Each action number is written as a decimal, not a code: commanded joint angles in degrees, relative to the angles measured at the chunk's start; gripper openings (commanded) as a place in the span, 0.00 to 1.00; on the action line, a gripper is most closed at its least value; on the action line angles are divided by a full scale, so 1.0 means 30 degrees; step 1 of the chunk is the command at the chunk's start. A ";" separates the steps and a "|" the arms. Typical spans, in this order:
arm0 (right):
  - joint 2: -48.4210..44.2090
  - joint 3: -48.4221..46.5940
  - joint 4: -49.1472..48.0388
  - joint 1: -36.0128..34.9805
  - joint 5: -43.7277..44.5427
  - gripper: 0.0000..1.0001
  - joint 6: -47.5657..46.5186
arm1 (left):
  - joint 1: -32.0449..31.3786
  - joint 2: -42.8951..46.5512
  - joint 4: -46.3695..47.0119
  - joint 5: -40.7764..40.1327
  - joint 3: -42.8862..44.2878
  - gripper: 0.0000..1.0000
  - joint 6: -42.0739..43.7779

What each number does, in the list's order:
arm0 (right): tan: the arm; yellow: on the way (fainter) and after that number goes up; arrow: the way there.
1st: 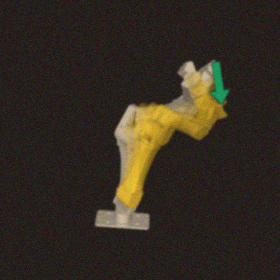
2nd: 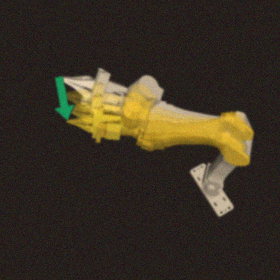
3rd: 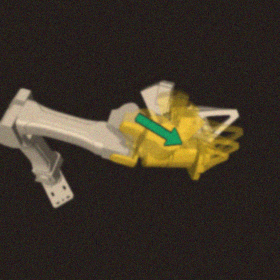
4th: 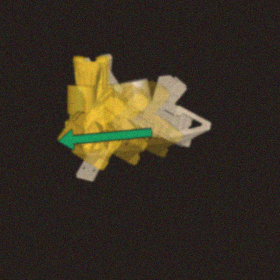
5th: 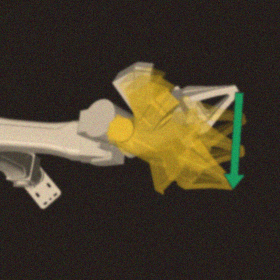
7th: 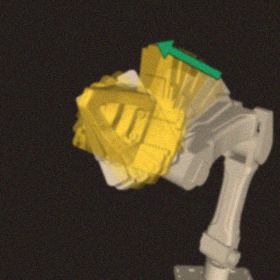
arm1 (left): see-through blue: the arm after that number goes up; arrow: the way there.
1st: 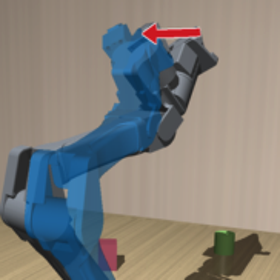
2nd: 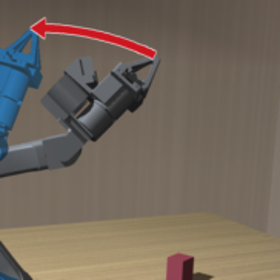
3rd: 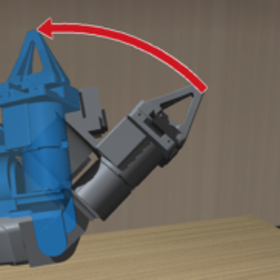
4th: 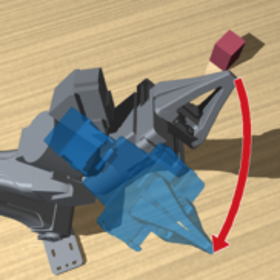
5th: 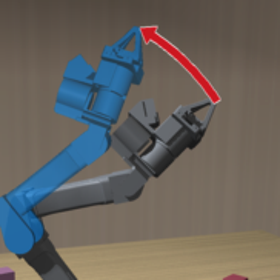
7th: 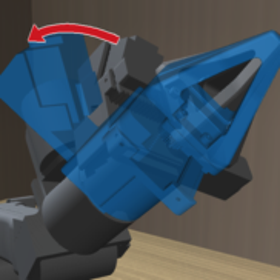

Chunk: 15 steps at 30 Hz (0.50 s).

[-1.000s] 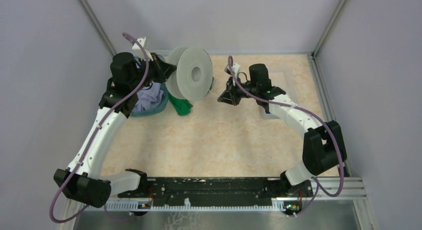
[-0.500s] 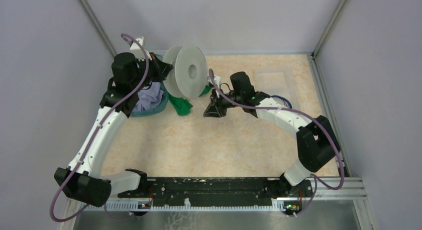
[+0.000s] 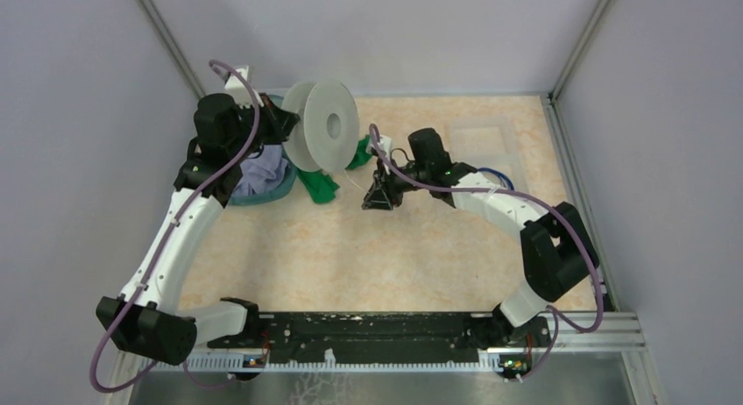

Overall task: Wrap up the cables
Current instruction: Wrap the cable around the cable reel.

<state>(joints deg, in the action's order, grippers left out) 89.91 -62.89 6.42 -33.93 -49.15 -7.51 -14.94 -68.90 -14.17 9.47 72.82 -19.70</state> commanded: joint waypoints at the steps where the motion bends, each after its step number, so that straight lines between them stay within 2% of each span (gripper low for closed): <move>1: 0.0328 0.0573 -0.1076 0.0843 -0.1179 0.31 -0.0650 | 0.0342 0.0820 0.1154 -0.0312 0.0602 0.00 -0.0271; 5: 0.0490 0.0715 -0.0771 0.1495 -0.1862 0.35 -0.1150 | 0.0571 0.0892 0.1147 -0.0184 0.0669 0.00 -0.0428; 15: 0.1309 0.0503 0.0988 0.1751 -0.2112 0.36 -0.2830 | 0.1171 0.0948 0.0944 0.0072 0.1044 0.00 -0.0970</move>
<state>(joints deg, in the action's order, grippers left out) 92.75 -60.29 7.75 -29.06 -53.63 -12.16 -12.49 -68.29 -14.48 9.06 73.06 -20.27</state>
